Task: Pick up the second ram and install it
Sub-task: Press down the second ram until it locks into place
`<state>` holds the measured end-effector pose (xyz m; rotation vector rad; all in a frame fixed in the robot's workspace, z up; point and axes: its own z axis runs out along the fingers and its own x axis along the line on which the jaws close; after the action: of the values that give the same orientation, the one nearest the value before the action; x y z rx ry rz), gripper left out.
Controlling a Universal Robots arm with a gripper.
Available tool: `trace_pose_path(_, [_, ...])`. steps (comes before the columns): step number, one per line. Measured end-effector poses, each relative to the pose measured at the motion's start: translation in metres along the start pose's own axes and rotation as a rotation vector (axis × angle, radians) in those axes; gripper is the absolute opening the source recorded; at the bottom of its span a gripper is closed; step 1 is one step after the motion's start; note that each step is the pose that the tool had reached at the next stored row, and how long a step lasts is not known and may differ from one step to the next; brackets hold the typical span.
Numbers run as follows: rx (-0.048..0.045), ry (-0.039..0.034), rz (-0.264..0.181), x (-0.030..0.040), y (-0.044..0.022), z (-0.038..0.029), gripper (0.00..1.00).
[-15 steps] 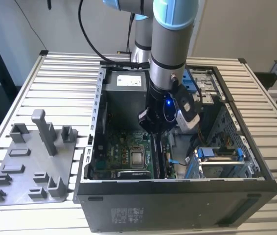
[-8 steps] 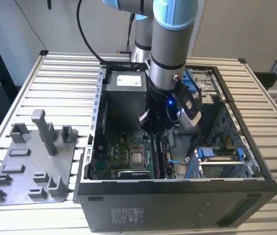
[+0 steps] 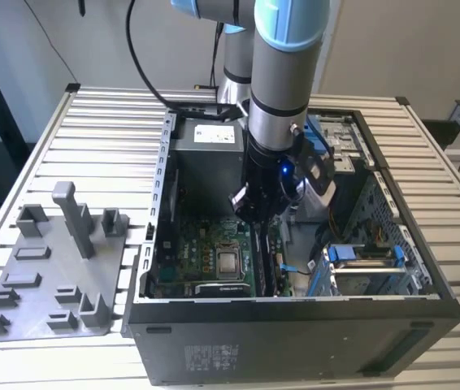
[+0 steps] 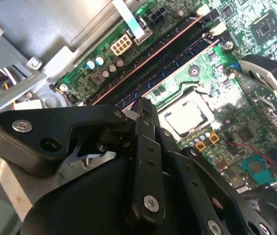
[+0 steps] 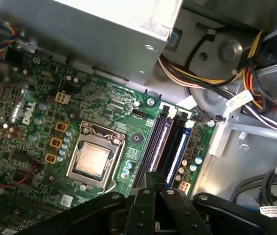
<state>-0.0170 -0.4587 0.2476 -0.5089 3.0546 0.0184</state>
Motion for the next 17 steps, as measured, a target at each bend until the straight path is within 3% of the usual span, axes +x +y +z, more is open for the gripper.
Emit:
trace_pose_path(8, [-0.0034,0.0005,-0.082,0.0001,0.0000,0.0005,0.11])
trace_pose_path(13, [-0.0072,0.0009,-0.166,0.0001,0.0000,0.0006,0.11])
trace_pose_path(17, [-0.0084,0.0010,-0.192,0.0000,0.0000,0.0007,0.11])
